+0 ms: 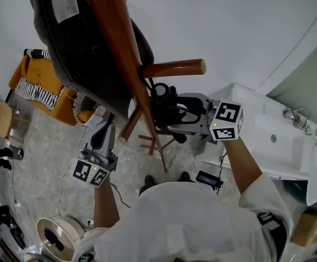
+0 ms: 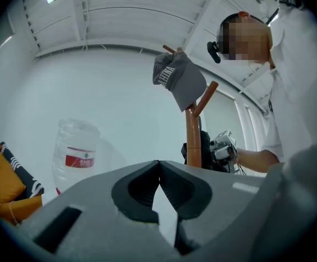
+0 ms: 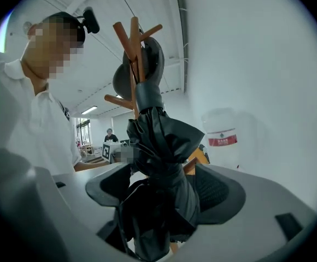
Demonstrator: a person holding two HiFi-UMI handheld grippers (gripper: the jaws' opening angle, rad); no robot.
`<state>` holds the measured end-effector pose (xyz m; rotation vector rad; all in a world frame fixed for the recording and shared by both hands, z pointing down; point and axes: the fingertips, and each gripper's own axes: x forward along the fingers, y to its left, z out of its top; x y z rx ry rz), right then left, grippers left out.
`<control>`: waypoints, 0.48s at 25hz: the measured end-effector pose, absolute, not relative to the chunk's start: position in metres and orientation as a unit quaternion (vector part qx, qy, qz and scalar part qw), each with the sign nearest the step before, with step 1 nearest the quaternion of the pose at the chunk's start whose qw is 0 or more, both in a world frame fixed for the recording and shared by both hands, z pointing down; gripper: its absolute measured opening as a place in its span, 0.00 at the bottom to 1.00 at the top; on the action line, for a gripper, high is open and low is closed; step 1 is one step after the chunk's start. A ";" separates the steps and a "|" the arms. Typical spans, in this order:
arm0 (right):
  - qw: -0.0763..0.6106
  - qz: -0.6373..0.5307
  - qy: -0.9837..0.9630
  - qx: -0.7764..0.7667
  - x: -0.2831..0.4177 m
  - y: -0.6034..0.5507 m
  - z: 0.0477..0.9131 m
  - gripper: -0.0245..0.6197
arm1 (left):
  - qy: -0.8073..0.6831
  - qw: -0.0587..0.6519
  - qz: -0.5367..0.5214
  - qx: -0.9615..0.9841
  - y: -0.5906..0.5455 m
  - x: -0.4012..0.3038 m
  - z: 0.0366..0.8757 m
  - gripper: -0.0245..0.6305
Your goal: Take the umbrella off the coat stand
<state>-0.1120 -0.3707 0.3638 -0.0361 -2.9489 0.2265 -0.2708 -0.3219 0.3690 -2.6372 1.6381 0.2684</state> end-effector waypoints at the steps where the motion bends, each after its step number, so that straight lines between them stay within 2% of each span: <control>1: 0.098 0.082 -0.992 -0.010 -0.114 -0.373 0.366 0.54 | 0.521 0.012 0.086 -0.849 -0.323 -0.268 0.370 0.06; 12: 0.123 0.081 -0.989 -0.016 -0.127 -0.376 0.376 0.53 | 0.515 -0.010 0.094 -0.852 -0.315 -0.255 0.385 0.06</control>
